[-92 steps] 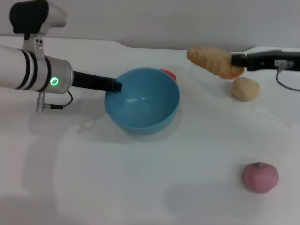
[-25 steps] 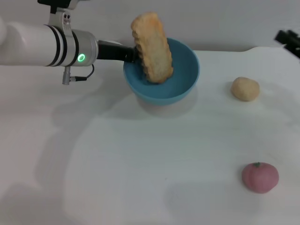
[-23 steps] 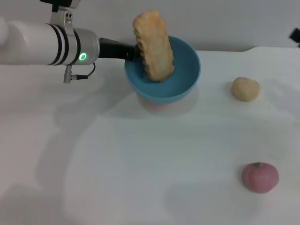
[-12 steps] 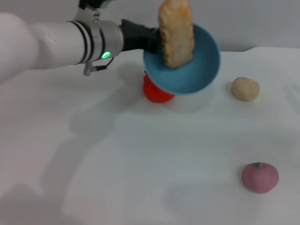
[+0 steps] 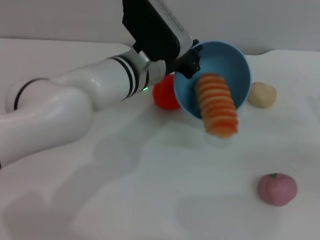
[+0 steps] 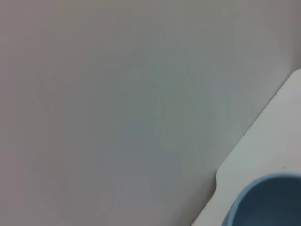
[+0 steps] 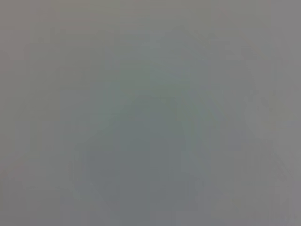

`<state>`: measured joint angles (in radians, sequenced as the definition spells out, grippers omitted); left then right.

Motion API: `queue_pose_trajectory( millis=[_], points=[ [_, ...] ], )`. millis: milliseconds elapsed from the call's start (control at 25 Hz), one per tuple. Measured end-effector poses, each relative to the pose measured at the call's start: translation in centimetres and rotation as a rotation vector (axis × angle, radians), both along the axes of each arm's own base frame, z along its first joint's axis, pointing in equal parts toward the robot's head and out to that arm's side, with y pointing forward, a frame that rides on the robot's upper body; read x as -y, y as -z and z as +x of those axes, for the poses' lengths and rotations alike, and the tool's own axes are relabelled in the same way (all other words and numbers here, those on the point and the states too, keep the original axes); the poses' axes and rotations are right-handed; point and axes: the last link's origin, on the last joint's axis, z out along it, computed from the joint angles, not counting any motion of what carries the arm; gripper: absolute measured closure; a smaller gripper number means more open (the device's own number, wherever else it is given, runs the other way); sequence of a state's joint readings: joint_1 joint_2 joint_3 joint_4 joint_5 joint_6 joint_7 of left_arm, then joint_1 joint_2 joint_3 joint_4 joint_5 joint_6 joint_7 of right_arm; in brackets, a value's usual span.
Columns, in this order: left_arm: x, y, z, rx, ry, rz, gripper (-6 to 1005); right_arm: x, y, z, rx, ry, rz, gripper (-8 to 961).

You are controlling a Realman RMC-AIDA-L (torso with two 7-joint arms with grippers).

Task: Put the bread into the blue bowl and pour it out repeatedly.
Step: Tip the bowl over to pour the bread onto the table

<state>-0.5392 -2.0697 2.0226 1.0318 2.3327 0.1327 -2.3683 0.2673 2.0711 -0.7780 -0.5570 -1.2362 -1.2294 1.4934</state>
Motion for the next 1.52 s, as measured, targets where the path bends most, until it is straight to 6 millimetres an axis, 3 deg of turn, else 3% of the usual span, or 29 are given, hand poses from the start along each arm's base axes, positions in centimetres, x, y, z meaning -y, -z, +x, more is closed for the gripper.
queue_pose_trajectory(
  millis=[440, 760, 1120, 1520],
  points=[
    [0.4, 2.1, -1.1, -0.071, 0.2, 0.134, 969, 0.3, 0.3, 0.2, -0.014, 0.011, -0.008, 498],
    [3.7, 0.9, 0.1, -0.053, 0.52, 0.384, 969, 0.2, 0.6, 0.3, -0.031, 0.02, -0.012, 492],
    [6.1, 3.3, 0.0, -0.358, 0.804, 0.382, 969, 0.2, 0.5, 0.3, -0.033, 0.023, -0.005, 486],
    [5.5, 3.3, 0.1, -0.572, 0.962, 0.451, 968, 0.6, 0.7, 0.7, -0.037, 0.033, -0.008, 479]
  ],
)
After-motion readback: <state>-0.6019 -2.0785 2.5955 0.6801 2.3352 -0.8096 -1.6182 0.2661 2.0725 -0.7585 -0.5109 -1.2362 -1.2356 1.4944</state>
